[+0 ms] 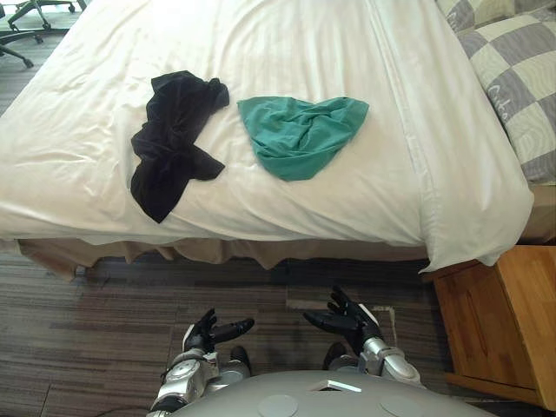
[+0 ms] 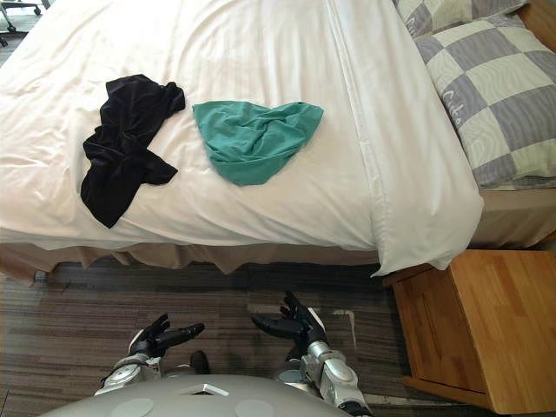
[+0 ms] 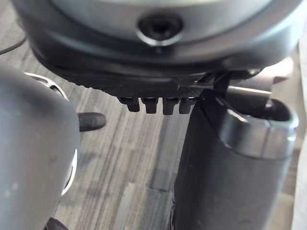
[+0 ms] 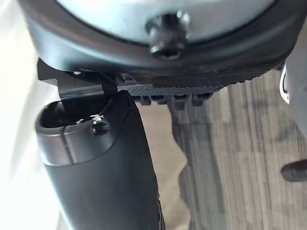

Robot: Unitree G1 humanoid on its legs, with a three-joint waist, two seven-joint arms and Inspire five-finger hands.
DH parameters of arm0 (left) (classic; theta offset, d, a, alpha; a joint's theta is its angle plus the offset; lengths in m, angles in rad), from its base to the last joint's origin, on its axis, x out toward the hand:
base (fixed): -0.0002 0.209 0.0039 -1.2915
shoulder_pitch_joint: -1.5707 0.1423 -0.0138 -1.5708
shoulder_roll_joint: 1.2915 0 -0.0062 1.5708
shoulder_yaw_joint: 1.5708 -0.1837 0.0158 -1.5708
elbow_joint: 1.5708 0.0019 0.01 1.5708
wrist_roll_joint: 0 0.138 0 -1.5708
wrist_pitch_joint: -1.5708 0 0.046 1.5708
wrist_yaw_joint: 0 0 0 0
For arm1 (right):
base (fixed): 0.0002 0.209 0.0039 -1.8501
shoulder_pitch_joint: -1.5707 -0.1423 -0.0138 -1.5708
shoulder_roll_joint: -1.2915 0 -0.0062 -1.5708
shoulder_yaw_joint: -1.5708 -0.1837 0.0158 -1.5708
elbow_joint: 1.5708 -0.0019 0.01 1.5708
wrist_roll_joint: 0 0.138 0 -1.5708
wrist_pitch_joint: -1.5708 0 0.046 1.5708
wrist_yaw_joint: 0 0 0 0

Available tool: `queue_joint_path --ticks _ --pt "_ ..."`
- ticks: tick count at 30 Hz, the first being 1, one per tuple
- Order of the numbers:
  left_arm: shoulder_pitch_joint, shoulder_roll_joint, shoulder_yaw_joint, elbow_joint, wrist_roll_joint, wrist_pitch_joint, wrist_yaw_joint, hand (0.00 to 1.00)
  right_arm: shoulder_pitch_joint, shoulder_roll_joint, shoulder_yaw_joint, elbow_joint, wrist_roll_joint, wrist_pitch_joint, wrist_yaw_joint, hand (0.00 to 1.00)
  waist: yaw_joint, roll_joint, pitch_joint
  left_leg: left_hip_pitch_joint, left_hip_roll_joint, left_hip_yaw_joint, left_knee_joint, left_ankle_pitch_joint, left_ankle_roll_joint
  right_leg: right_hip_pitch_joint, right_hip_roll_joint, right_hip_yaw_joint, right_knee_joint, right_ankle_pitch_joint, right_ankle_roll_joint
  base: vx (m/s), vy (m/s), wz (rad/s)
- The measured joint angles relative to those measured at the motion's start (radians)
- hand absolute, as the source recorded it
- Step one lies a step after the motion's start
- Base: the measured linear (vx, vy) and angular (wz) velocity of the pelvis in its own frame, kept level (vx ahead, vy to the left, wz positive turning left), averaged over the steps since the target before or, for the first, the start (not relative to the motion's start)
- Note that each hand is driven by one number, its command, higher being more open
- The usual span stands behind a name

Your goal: Tidy up the quilt and then pick up the clothes from the bed and put them into the laundry hamper

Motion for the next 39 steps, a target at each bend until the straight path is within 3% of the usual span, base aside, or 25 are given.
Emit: queue_joint_path --ticks 5,11,12,13,14,16,18,21,22,23,24,25,26,27,28,29,30,31,32,33,34,35,38,39 --pt "0.012 -0.010 0.128 0.015 0.026 0.005 -0.043 1.00 0.044 0.023 -0.090 0.016 -0.017 0.001 -0.027 1.00 0.007 -0.020 -0.004 0.043 -0.011 0.001 -0.041 0.009 -0.005 0.023 -0.007 0.034 0.007 0.000 0.000 -0.01 0.045 0.01" --pt "0.007 -0.020 0.141 0.013 0.089 -0.020 -0.044 1.00 0.058 0.051 -0.118 0.013 -0.055 -0.004 -0.011 1.00 0.031 -0.030 -0.013 0.060 -0.008 0.042 -0.028 -0.001 -0.014 0.018 -0.002 0.127 0.008 -0.005 0.002 -0.04 0.007 -0.18" --pt "0.001 -0.026 0.141 0.011 0.083 -0.030 -0.040 1.00 0.047 0.051 -0.113 0.012 -0.056 -0.004 -0.002 1.00 0.029 -0.036 -0.007 0.018 0.003 0.044 0.045 -0.035 -0.011 0.005 -0.005 0.138 0.014 -0.013 -0.009 -0.11 -0.036 -0.05" --pt "-0.005 -0.026 0.128 -0.012 0.075 -0.045 -0.035 1.00 0.030 0.041 -0.100 0.005 -0.055 -0.004 0.003 1.00 0.027 -0.027 0.012 -0.087 0.046 0.025 0.236 -0.119 -0.008 -0.024 -0.001 0.143 0.047 -0.035 -0.023 -0.16 -0.007 0.06" --pt "-0.021 -0.029 0.110 -0.023 0.051 -0.059 -0.022 1.00 0.019 0.021 -0.096 -0.006 -0.055 -0.001 0.003 1.00 0.027 -0.001 0.030 -0.180 0.106 0.005 0.396 -0.185 -0.009 -0.068 0.014 0.144 0.104 -0.055 -0.010 -0.16 0.024 0.06" --pt "-0.039 -0.036 0.089 -0.023 0.041 -0.073 -0.011 1.00 -0.016 0.009 -0.102 -0.008 -0.056 0.013 -0.011 1.00 0.028 0.020 0.057 -0.230 0.136 -0.004 0.455 -0.199 -0.006 -0.139 0.001 0.156 0.194 -0.088 -0.012 -0.15 0.097 -0.07" --pt "-0.037 -0.029 0.092 -0.023 0.033 -0.086 -0.024 1.00 -0.032 0.012 -0.123 -0.019 -0.058 0.021 -0.012 1.00 0.029 0.005 0.080 -0.229 0.113 0.009 0.439 -0.183 -0.008 -0.186 -0.042 0.182 0.245 -0.113 -0.005 -0.12 0.063 -0.18" --pt "-0.021 -0.023 0.095 -0.022 0.004 -0.106 -0.050 1.00 -0.033 0.002 -0.168 -0.045 -0.098 0.022 -0.007 1.00 0.024 0.016 0.085 -0.217 0.193 -0.030 0.461 -0.211 0.016 -0.203 -0.070 0.228 0.265 -0.121 0.001 -0.08 0.062 -0.26" --pt "-0.014 -0.021 0.096 -0.022 -0.001 -0.120 -0.060 1.00 -0.029 -0.010 -0.174 -0.044 -0.116 0.020 -0.002 1.00 0.023 0.017 0.085 -0.211 0.224 -0.048 0.461 -0.205 0.018 -0.208 -0.089 0.243 0.278 -0.123 0.020 -0.02 0.225 -0.13" --pt "-0.001 -0.014 0.098 -0.025 -0.032 -0.144 -0.078 1.00 -0.017 -0.031 -0.181 -0.043 -0.138 0.016 0.002 1.00 0.022 0.016 0.084 -0.212 0.260 -0.083 0.458 -0.170 0.025 -0.225 -0.138 0.266 0.309 -0.129 0.062 -0.01 0.363 -0.05" --pt "0.002 -0.015 0.099 -0.025 -0.044 -0.150 -0.083 1.00 -0.012 -0.039 -0.185 -0.042 -0.143 0.014 0.003 1.00 0.020 0.016 0.084 -0.213 0.265 -0.091 0.457 -0.158 0.029 -0.230 -0.160 0.272 0.318 -0.128 0.083 -0.01 0.380 0.08" --pt "0.007 -0.025 0.099 -0.025 -0.058 -0.160 -0.087 1.00 0.001 -0.054 -0.197 -0.037 -0.176 0.005 0.003 1.00 0.017 0.025 0.078 -0.215 0.274 -0.086 0.453 -0.144 0.030 -0.233 -0.206 0.277 0.324 -0.115 0.128 0.00 0.470 0.14" --pt "0.014 -0.025 0.099 -0.025 -0.072 -0.159 -0.088 1.00 0.007 -0.059 -0.198 -0.033 -0.178 0.002 0.002 1.00 0.015 0.030 0.075 -0.213 0.277 -0.082 0.437 -0.136 0.002 -0.232 -0.224 0.277 0.319 -0.104 0.145 0.02 0.572 0.32" --pt "0.020 -0.026 0.100 -0.022 -0.074 -0.158 -0.088 1.00 0.027 -0.064 -0.205 -0.037 -0.177 -0.021 -0.001 1.00 0.004 0.038 0.069 -0.200 0.267 -0.059 0.389 -0.119 -0.132 -0.213 -0.261 0.270 0.284 -0.056 0.174 0.02 0.604 0.28" --pt "0.012 -0.018 0.108 -0.014 -0.077 -0.157 -0.087 1.00 0.019 -0.042 -0.214 -0.017 -0.172 -0.019 -0.006 1.00 0.006 0.010 0.072 -0.202 0.241 -0.052 0.414 -0.132 -0.159 -0.193 -0.293 0.278 0.254 -0.018 0.171 0.05 0.584 0.09" --pt "0.008 -0.005 0.125 -0.011 -0.099 -0.138 -0.087 1.00 0.018 -0.025 -0.217 0.005 -0.173 -0.020 -0.017 1.00 0.026 -0.006 0.059 -0.203 0.226 -0.018 0.420 -0.158 -0.150 -0.178 -0.292 0.270 0.158 0.112 0.087 0.01 0.581 -0.69" --pt "0.019 -0.002 0.154 -0.005 -0.112 -0.106 -0.085 1.00 0.015 -0.017 -0.202 0.037 -0.181 -0.032 -0.002 1.00 0.067 0.000 0.036 -0.171 0.238 0.053 0.371 -0.154 -0.123 -0.171 -0.235 0.184 0.065 0.266 -0.025 0.01 0.554 -0.84" --pt "0.027 0.003 0.158 -0.005 -0.106 -0.098 -0.086 1.00 0.016 -0.012 -0.189 0.037 -0.181 -0.040 0.021 1.00 0.068 -0.004 0.031 -0.143 0.232 0.064 0.336 -0.138 -0.109 -0.165 -0.208 0.150 0.082 0.259 -0.012 0.06 0.514 -0.85" --pt "0.049 0.012 0.157 -0.003 -0.089 -0.079 -0.094 1.00 0.035 0.011 -0.169 0.036 -0.179 -0.075 0.064 1.00 0.062 -0.020 0.016 -0.106 0.223 0.082 0.265 -0.108 -0.095 -0.139 -0.136 0.115 0.092 0.209 0.035 0.15 0.365 -0.29" --pt "0.049 0.014 0.161 0.000 -0.075 -0.066 -0.104 1.00 0.042 0.022 -0.159 0.032 -0.173 -0.099 0.076 1.00 0.056 -0.022 0.014 -0.092 0.220 0.088 0.238 -0.101 -0.088 -0.124 -0.098 0.111 0.087 0.167 0.058 0.17 0.366 -0.15" --pt "0.046 0.023 0.160 0.004 -0.034 -0.045 -0.120 1.00 0.038 0.037 -0.146 0.031 -0.160 -0.131 0.101 1.00 0.040 -0.024 0.013 -0.089 0.207 0.090 0.208 -0.087 -0.067 -0.107 -0.028 0.134 0.067 0.110 0.068 0.12 0.285 0.11" --pt "0.030 0.023 0.160 0.008 -0.010 -0.034 -0.130 1.00 0.038 0.046 -0.117 0.022 -0.147 -0.141 0.123 1.00 0.025 -0.025 0.013 -0.091 0.180 0.092 0.183 -0.076 -0.050 -0.084 0.011 0.142 0.020 0.087 0.056 0.07 0.209 0.13" --pt "-0.001 0.011 0.158 0.028 0.055 -0.030 -0.123 1.00 0.028 0.054 -0.034 0.003 -0.114 -0.135 0.160 1.00 0.036 -0.038 -0.003 -0.051 0.101 0.146 0.134 -0.069 -0.040 -0.039 -0.011 0.174 -0.085 0.095 0.053 0.03 0.107 -0.24" --pt "-0.001 0.005 0.154 0.029 0.053 -0.031 -0.116 1.00 0.029 0.047 -0.019 -0.002 -0.115 -0.133 0.166 1.00 0.035 -0.030 -0.008 -0.042 0.098 0.155 0.127 -0.067 -0.038 -0.039 -0.011 0.185 -0.085 0.095 0.053 -0.01 0.064 -0.36"
